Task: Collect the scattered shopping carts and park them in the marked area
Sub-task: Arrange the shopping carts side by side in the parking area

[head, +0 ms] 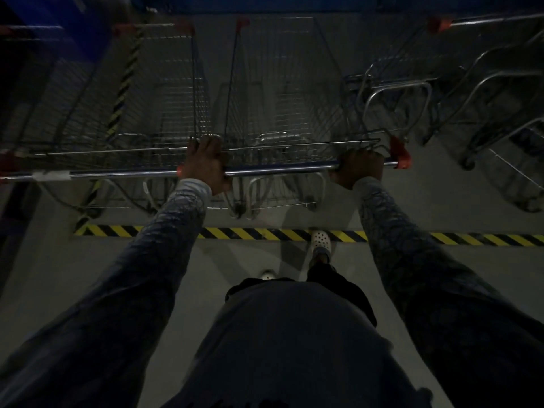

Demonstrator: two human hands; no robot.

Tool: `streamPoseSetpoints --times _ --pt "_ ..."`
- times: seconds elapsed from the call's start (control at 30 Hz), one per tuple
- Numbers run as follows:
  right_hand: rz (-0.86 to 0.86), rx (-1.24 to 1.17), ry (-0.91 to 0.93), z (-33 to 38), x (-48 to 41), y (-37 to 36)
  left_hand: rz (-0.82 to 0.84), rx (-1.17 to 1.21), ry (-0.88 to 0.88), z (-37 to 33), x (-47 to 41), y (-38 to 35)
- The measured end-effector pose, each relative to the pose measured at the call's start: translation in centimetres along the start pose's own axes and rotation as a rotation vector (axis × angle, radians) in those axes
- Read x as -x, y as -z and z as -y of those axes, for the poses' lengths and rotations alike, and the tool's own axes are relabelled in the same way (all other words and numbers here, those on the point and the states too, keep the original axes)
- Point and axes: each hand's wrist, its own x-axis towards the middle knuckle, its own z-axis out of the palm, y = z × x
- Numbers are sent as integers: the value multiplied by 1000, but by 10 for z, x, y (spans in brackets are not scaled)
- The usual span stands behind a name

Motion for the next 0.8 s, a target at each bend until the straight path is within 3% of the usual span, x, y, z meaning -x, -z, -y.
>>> streamPoseSetpoints --times 0.57,0.7,0.8 --pt "-23 -30 16 2 8 2 73 -47 57 -2 1 7" --pt "-16 -47 3 0 8 2 -25 -85 -37 -44 17 5" --pt "-18 -48 -9 1 8 3 -141 14 -116 -86 33 0"
